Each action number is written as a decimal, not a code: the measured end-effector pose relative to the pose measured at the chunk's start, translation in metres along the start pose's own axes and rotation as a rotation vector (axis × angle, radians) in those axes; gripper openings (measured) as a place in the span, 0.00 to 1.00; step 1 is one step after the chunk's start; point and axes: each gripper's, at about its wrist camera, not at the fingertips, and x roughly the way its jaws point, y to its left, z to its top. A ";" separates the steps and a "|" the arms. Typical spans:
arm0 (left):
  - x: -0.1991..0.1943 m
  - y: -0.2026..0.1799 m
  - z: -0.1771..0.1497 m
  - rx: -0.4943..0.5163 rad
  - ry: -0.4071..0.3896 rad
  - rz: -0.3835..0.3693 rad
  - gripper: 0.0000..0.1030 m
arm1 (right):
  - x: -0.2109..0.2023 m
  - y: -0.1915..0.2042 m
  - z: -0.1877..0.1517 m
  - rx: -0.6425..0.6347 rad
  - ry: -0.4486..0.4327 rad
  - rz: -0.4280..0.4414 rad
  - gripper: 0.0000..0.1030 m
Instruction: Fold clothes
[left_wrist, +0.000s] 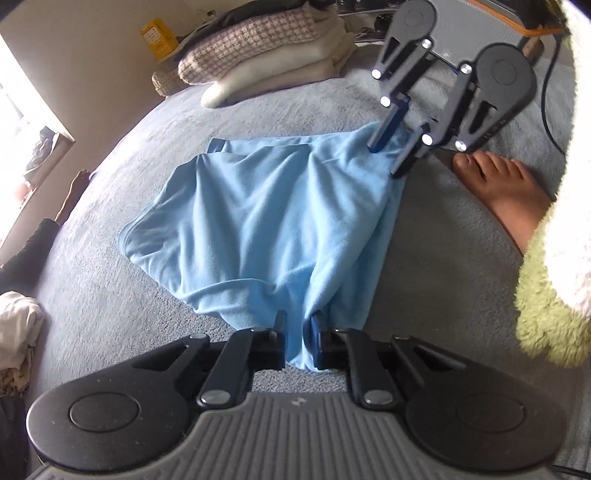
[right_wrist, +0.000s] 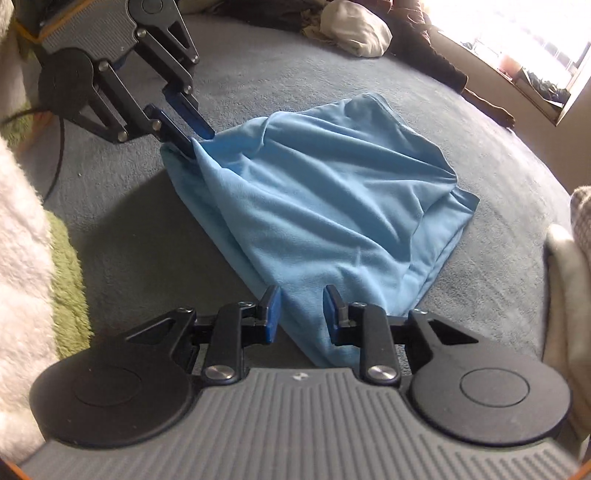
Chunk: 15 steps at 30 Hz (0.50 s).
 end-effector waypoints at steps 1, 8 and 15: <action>0.000 -0.002 0.000 0.011 0.002 0.000 0.11 | 0.001 0.001 -0.001 -0.021 0.007 -0.017 0.22; -0.004 -0.011 -0.008 0.077 0.003 0.033 0.02 | 0.003 0.009 -0.007 -0.108 0.033 -0.059 0.01; -0.001 -0.022 -0.016 0.182 0.039 0.043 0.02 | 0.004 0.009 -0.011 -0.062 0.045 -0.021 0.00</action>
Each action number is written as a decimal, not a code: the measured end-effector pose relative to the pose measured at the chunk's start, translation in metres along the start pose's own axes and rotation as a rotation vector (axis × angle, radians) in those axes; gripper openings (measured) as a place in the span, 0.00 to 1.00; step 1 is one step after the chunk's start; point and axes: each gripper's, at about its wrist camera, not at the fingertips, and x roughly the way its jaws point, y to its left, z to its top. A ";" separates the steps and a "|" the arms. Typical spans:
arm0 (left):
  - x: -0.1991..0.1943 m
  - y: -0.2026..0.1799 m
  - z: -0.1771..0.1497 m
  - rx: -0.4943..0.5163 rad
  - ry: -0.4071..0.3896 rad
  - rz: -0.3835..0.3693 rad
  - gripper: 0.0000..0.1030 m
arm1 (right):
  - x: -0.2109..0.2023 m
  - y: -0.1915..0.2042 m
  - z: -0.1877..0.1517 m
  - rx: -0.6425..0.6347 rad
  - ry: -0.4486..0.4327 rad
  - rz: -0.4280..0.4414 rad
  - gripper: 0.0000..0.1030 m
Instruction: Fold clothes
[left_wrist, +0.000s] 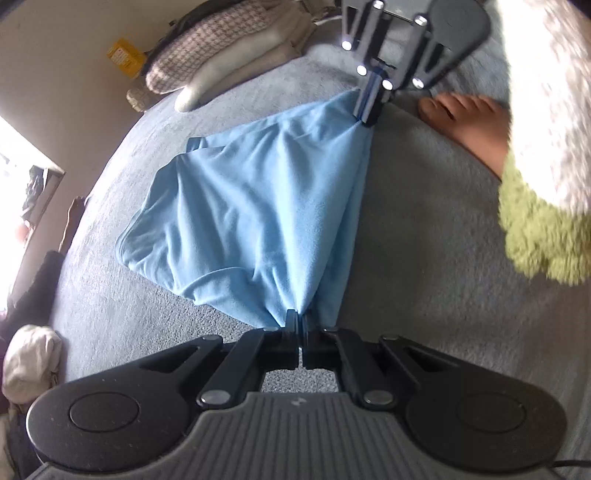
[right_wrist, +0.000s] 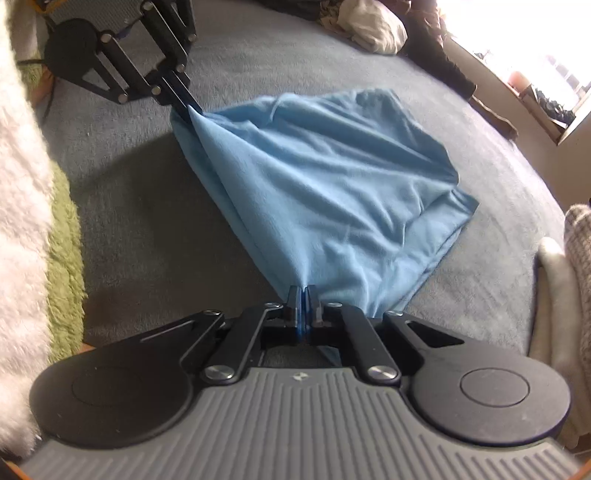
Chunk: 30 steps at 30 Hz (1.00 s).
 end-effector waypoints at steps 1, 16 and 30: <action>0.001 -0.002 0.000 0.017 0.003 0.003 0.02 | 0.001 -0.003 -0.002 0.027 0.008 0.008 0.00; 0.006 -0.007 0.000 0.047 0.022 -0.001 0.02 | -0.002 -0.106 -0.057 0.872 -0.085 0.197 0.06; 0.009 -0.008 0.000 0.048 0.032 -0.012 0.04 | -0.005 -0.113 -0.049 0.902 -0.144 0.199 0.04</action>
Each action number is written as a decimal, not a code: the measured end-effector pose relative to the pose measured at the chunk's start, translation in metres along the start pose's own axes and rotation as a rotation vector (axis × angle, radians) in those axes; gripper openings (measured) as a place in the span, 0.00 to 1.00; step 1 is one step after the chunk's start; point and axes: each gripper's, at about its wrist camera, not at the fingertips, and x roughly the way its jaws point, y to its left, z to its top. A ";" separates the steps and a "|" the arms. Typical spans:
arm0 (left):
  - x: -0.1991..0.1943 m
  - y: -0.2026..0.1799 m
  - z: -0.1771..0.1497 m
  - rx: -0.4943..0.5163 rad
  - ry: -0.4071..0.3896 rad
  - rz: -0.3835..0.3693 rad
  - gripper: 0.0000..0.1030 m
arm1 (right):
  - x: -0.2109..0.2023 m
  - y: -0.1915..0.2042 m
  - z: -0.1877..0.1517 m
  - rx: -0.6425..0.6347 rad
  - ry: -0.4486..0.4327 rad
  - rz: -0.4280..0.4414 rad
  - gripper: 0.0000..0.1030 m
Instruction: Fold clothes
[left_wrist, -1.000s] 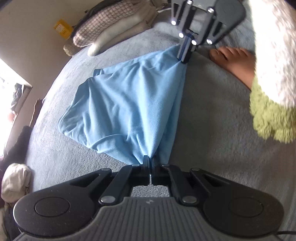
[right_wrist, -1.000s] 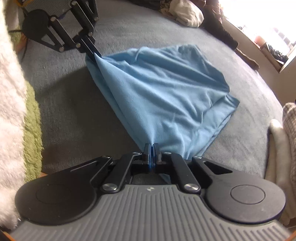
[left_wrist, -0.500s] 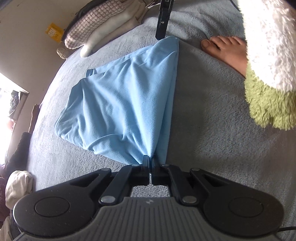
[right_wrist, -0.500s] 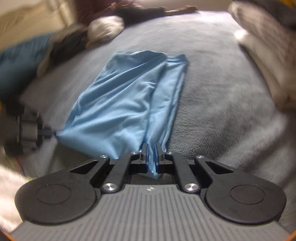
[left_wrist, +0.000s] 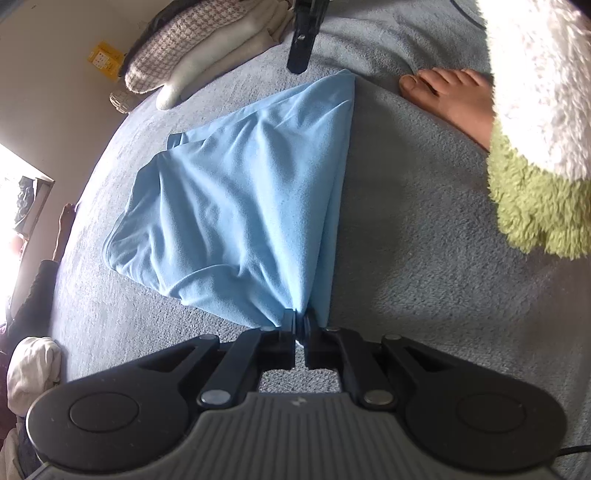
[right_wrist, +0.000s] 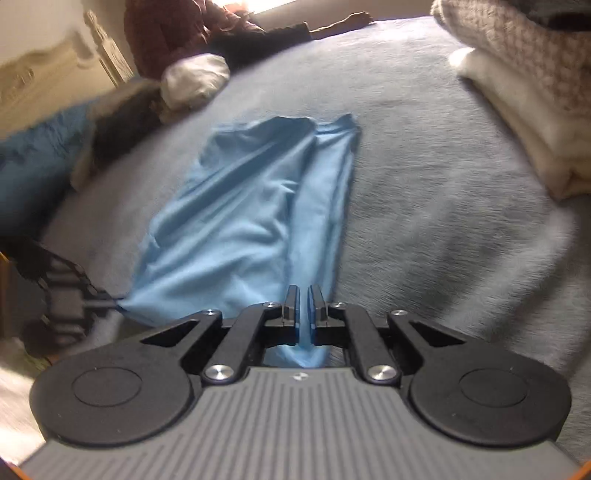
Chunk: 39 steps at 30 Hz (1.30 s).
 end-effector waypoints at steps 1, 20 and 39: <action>0.000 0.000 0.000 -0.001 0.000 0.000 0.04 | 0.006 0.000 0.004 0.005 0.010 0.010 0.04; 0.001 0.000 -0.003 -0.012 -0.005 -0.004 0.04 | 0.025 0.006 0.008 -0.013 -0.010 0.034 0.00; 0.003 -0.004 -0.003 0.024 -0.002 0.005 0.05 | 0.006 0.040 -0.004 -0.262 0.009 -0.057 0.03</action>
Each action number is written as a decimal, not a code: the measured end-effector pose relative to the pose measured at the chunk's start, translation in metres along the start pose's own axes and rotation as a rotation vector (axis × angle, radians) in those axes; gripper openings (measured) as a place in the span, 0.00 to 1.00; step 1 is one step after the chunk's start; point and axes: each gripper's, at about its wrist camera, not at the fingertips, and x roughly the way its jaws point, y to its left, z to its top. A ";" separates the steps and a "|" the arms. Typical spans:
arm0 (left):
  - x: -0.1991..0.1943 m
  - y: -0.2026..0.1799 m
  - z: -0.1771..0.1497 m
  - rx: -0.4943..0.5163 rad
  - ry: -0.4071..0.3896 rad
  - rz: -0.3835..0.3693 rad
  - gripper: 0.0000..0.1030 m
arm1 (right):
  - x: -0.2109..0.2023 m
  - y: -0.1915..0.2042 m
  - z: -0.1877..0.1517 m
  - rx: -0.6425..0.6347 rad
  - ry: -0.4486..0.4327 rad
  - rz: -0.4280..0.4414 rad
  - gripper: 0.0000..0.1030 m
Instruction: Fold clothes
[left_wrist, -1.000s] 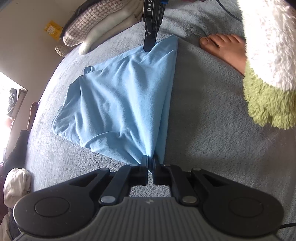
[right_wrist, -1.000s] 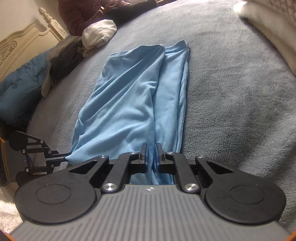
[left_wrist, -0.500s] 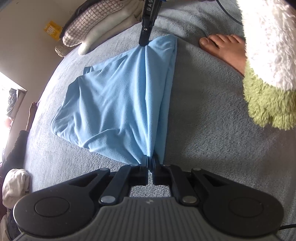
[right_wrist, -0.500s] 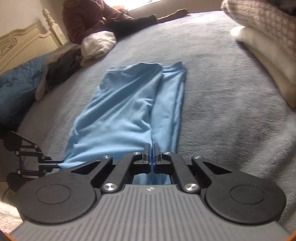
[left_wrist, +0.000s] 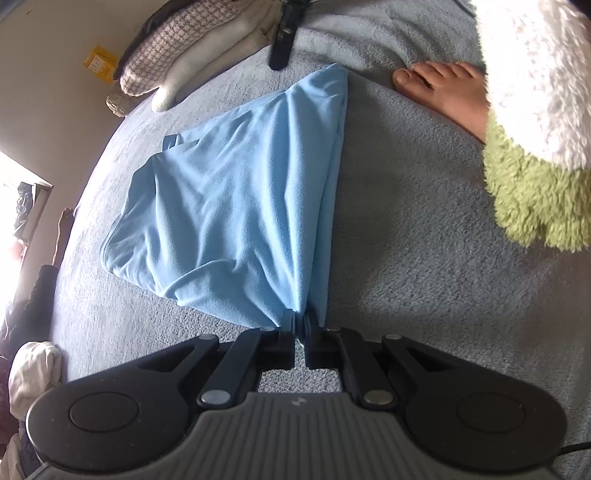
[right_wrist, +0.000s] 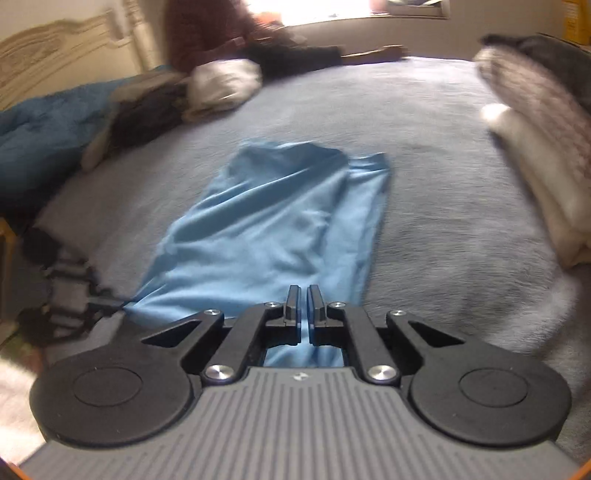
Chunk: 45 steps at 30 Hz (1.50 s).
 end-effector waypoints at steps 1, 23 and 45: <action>0.000 0.000 0.000 0.004 -0.001 0.002 0.05 | -0.001 0.005 -0.002 -0.026 0.011 0.022 0.03; 0.014 0.060 -0.006 -0.573 0.002 -0.269 0.37 | 0.053 -0.050 0.091 0.187 -0.048 -0.003 0.27; 0.016 0.066 -0.029 -0.592 -0.106 -0.367 0.41 | 0.124 -0.096 0.107 0.448 -0.139 -0.020 0.03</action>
